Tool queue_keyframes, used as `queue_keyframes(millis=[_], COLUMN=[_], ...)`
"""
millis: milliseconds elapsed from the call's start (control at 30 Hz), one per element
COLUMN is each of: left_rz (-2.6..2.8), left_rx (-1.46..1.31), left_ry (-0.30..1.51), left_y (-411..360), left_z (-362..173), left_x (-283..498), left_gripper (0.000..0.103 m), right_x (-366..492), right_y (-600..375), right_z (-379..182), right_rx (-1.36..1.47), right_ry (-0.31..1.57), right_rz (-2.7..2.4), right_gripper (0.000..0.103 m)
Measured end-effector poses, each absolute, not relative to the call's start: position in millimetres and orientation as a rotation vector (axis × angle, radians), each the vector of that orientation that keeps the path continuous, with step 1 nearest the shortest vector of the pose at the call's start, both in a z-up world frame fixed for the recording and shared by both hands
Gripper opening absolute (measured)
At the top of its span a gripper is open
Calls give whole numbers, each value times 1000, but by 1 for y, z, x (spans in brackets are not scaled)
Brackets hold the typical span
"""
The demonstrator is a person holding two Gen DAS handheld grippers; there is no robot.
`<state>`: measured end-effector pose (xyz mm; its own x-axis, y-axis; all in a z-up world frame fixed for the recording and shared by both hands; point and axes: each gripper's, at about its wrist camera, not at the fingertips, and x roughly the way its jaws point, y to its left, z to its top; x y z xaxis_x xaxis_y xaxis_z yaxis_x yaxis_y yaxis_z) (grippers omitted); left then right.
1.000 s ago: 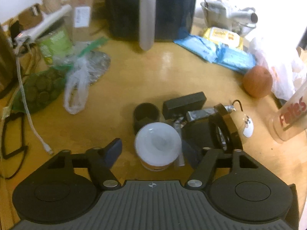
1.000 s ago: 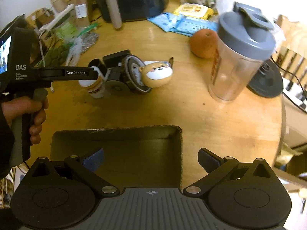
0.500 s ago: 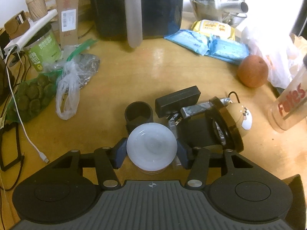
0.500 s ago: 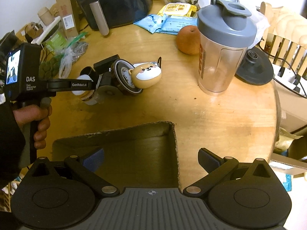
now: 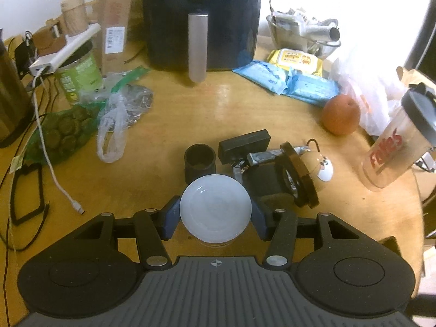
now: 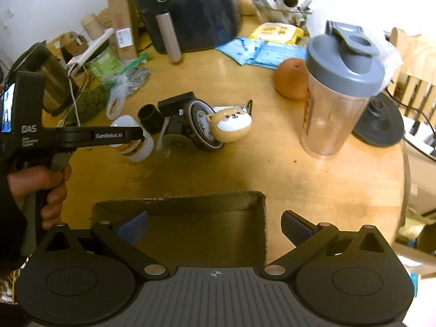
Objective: Organize rigid objects
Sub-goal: 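Lift the jar with the left gripper while the right gripper approaches the tape roll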
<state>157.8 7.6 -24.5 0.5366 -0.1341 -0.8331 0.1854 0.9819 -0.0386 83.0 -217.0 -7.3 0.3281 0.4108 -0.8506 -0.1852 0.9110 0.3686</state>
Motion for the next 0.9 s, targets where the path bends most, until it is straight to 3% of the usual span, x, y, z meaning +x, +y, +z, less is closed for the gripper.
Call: queue_keyframes(millis=[667, 900], left_rz=[-122, -93], left_rx=[-80, -110], left_ry=[925, 925], left_y=[22, 27], left_z=[23, 29], left_x=[74, 49], left_gripper=[53, 53], right_x=[105, 114], right_y=[-219, -203], right_z=[-7, -10], right_rx=[120, 70], right_ry=[1040, 977], right_rz=[545, 584], right_gripper=[102, 93])
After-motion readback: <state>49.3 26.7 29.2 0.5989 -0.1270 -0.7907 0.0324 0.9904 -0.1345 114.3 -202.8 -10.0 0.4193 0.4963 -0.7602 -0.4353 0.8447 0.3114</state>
